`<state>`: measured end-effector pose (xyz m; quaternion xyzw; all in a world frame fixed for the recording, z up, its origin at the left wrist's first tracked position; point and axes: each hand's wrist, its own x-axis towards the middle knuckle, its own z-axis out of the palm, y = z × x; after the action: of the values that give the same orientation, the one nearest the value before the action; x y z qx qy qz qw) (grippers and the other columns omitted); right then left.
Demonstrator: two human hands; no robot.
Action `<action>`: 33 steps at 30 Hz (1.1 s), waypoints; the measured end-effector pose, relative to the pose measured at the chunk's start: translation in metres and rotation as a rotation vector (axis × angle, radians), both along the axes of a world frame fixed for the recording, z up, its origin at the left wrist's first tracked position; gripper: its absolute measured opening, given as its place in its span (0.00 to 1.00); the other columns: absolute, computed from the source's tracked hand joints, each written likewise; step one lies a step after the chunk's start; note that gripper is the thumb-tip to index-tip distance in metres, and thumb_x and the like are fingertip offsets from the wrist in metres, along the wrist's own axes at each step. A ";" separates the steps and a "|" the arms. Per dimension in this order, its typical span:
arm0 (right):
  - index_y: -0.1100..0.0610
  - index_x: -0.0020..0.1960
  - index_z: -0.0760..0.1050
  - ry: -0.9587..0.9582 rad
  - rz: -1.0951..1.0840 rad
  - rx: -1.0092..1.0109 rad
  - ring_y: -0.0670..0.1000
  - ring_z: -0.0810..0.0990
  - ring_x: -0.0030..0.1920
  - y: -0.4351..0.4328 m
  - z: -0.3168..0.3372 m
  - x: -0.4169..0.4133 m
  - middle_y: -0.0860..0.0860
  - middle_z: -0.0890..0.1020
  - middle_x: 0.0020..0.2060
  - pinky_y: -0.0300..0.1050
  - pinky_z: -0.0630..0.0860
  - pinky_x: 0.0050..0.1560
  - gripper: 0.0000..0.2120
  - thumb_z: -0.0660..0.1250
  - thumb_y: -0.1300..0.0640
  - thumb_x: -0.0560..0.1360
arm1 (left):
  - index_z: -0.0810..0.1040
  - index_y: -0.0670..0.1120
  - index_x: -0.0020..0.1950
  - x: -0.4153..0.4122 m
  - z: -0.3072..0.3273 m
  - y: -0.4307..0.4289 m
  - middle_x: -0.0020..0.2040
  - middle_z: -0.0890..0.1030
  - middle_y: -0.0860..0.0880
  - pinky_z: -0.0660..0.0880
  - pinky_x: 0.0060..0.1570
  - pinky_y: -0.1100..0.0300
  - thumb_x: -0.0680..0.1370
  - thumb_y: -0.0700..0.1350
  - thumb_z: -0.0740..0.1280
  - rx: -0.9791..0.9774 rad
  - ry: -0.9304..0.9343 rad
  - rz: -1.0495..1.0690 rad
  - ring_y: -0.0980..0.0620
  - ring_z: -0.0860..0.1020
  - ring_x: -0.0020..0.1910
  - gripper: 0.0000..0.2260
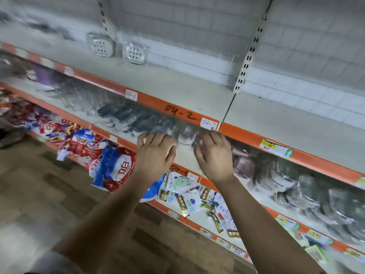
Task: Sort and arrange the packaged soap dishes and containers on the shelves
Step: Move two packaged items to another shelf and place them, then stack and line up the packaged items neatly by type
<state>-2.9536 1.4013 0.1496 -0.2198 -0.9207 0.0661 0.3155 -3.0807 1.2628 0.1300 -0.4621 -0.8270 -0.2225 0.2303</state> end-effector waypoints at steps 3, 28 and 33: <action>0.60 0.54 0.79 0.006 0.049 0.011 0.62 0.76 0.53 -0.035 0.017 -0.062 0.58 0.80 0.53 0.56 0.73 0.53 0.10 0.65 0.55 0.78 | 0.81 0.45 0.53 -0.059 0.016 -0.039 0.50 0.81 0.46 0.65 0.60 0.46 0.77 0.51 0.57 0.022 0.005 0.049 0.43 0.79 0.49 0.16; 0.62 0.55 0.80 0.203 0.278 -0.018 0.61 0.77 0.51 -0.149 0.052 -0.550 0.58 0.81 0.50 0.56 0.75 0.53 0.09 0.67 0.60 0.76 | 0.76 0.49 0.65 -0.521 0.071 -0.175 0.64 0.76 0.49 0.64 0.65 0.45 0.80 0.53 0.60 -0.026 -0.019 0.221 0.44 0.73 0.63 0.16; 0.62 0.54 0.80 0.210 0.337 -0.045 0.61 0.77 0.51 -0.145 0.055 -0.663 0.57 0.80 0.50 0.53 0.74 0.53 0.09 0.67 0.61 0.75 | 0.77 0.48 0.64 -0.620 0.081 -0.173 0.63 0.77 0.48 0.61 0.64 0.46 0.79 0.51 0.63 -0.014 -0.017 0.253 0.44 0.74 0.62 0.16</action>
<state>-3.6166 1.2558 0.2049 -0.0616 -0.9049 0.1611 0.3891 -3.7008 1.0897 0.2106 -0.3537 -0.8822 -0.1895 0.2464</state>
